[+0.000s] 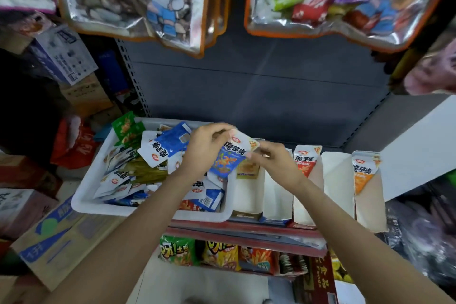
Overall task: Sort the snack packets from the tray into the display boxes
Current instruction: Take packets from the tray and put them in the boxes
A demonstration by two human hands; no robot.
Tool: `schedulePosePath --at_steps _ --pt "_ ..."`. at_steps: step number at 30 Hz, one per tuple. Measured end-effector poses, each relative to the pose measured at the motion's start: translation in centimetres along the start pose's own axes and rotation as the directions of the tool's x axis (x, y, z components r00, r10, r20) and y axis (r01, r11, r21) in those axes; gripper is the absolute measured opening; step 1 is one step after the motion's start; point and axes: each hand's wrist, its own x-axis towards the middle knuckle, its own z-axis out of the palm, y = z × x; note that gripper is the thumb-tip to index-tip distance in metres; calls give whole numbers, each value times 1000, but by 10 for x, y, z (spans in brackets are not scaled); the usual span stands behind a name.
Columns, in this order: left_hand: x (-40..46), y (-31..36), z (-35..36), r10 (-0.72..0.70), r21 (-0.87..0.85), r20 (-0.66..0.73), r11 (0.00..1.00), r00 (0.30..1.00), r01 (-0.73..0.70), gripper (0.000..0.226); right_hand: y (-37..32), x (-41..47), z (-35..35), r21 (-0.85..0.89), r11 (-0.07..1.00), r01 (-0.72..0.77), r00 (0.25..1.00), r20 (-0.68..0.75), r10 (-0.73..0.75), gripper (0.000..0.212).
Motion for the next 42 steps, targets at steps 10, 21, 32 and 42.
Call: schedulePosePath --at_steps 10,21,32,42 --pt "22 44 71 34 -130 129 991 991 -17 25 16 -22 -85 -148 987 59 959 -266 -97 18" --pt "36 24 101 1 217 161 976 987 -36 7 44 -4 -100 -331 941 -66 979 -202 -2 14" --pt "41 10 111 -55 773 243 615 969 -159 12 55 15 -84 -756 633 -166 986 -148 82 18" --pt "33 -1 119 26 812 216 550 976 -195 19 55 9 -79 -847 520 -113 994 -103 47 21"
